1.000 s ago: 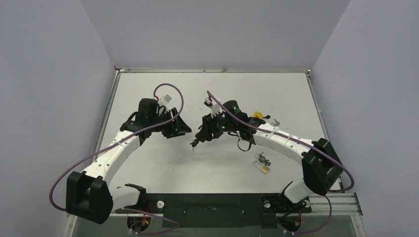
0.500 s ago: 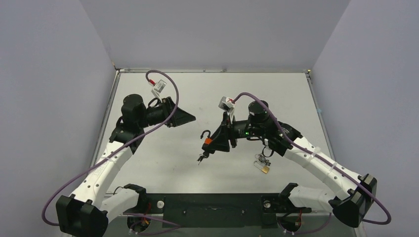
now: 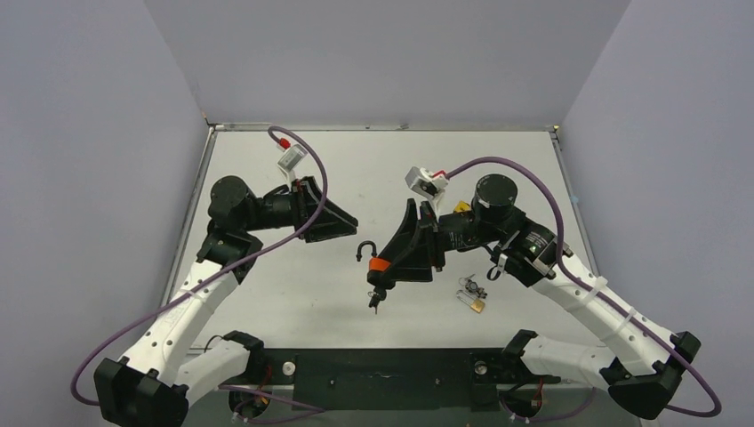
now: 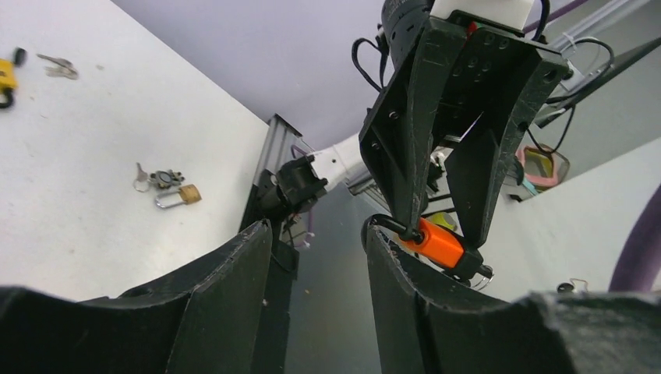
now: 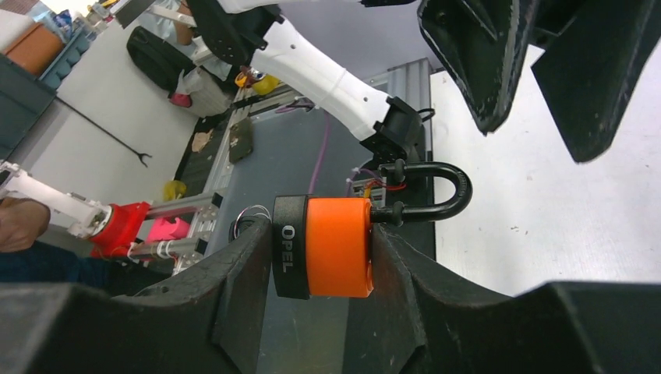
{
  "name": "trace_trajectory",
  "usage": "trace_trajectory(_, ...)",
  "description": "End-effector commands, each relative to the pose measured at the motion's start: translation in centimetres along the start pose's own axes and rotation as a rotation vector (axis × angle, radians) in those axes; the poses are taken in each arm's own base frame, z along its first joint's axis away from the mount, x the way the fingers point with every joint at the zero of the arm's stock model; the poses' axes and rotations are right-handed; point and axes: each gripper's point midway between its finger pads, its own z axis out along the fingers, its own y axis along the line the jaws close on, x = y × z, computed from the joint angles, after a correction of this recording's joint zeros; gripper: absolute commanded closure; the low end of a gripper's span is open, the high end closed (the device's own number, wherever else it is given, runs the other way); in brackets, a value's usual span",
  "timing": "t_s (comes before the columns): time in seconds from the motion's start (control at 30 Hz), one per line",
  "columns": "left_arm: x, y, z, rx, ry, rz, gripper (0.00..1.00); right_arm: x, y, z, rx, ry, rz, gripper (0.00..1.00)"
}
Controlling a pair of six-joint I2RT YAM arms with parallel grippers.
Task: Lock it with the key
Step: Pick up the lock from the center of the board.
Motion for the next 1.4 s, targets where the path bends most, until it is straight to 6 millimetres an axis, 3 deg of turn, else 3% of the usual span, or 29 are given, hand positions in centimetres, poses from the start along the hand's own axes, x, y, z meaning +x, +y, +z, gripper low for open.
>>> trace_trajectory(0.0, 0.4, -2.6, 0.3, 0.054, 0.042, -0.006, 0.55, -2.0, 2.8, 0.0, -0.082, -0.017, -0.095, 1.0)
trace_trajectory(0.47, 3.4, -3.1, 0.5, 0.096, 0.104, -0.367, 0.55, -0.6, 2.4, 1.0, -0.069, 0.102, -0.129, 1.0)
trace_trajectory(0.67, 3.6, -3.8, 0.5, 0.151, 0.079, -0.472, 0.55, 0.2, 1.8, 1.1, -0.043, 0.161, -0.151, 1.0)
trace_trajectory(1.13, 5.4, -4.6, 0.6, 0.185, 0.104, -0.558, 0.62, 1.3, 0.0, 1.3, 0.0, 0.238, -0.182, 1.0)
trace_trajectory(1.37, 5.6, -4.4, 0.6, 0.176, 0.107, -0.567, 0.72, 1.5, -0.1, 1.3, -0.002, 0.251, -0.198, 1.0)
